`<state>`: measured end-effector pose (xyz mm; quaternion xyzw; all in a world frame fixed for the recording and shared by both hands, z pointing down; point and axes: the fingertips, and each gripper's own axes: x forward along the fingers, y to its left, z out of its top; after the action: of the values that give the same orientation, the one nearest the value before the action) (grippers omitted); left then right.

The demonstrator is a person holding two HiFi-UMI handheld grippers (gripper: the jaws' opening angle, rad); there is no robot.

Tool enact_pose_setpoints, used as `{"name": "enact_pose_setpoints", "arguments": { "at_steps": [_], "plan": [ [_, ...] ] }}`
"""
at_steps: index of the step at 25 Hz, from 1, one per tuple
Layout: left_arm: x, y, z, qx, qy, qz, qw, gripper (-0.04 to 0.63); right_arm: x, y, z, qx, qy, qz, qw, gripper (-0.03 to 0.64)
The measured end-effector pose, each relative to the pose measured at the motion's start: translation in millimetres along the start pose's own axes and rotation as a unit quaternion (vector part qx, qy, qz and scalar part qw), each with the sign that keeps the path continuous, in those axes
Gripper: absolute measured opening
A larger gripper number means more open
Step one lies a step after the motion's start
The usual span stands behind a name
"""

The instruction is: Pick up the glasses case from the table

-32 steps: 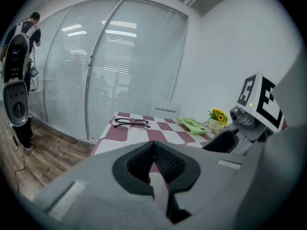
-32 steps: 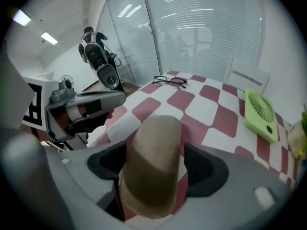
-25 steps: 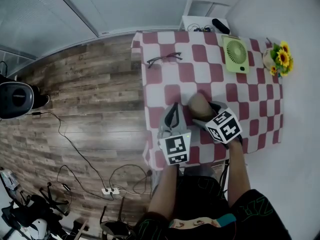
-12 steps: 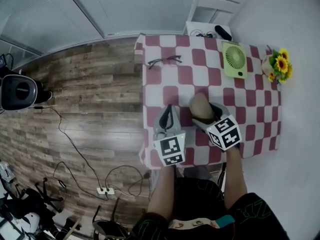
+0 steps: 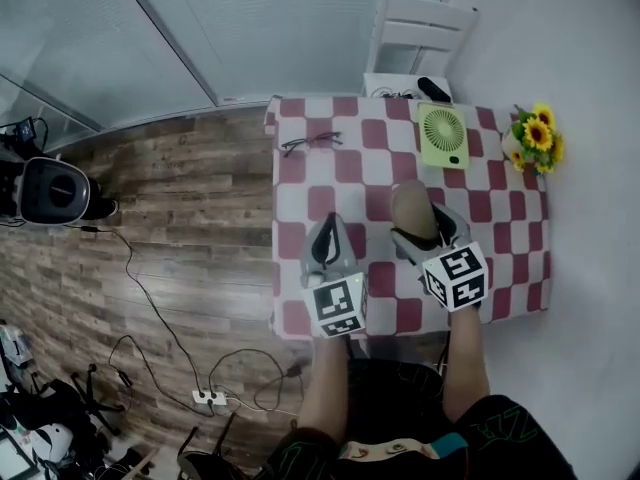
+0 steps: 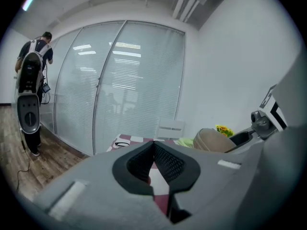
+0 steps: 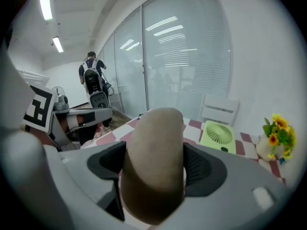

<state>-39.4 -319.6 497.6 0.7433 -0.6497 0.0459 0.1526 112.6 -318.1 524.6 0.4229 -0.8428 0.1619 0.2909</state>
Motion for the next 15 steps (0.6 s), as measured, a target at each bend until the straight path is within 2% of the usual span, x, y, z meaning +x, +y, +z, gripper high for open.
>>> {"name": "enact_pose_setpoints", "arguments": {
  "at_steps": [4, 10, 15],
  "plan": [
    [-8, -13, 19, 0.013, -0.016, 0.003, 0.9998, 0.011, -22, -17, 10, 0.012, -0.043, -0.019, 0.999, 0.373],
    [-20, -39, 53, 0.036, -0.061, -0.007, 0.9974, 0.011, -52, -33, 35, 0.014, -0.109, -0.023, 0.994, 0.373],
    [-30, -50, 84, 0.075, -0.091, 0.000, 0.9929, 0.011, -76, -43, 59, 0.014, -0.165, -0.023, 0.986, 0.373]
  ]
}}
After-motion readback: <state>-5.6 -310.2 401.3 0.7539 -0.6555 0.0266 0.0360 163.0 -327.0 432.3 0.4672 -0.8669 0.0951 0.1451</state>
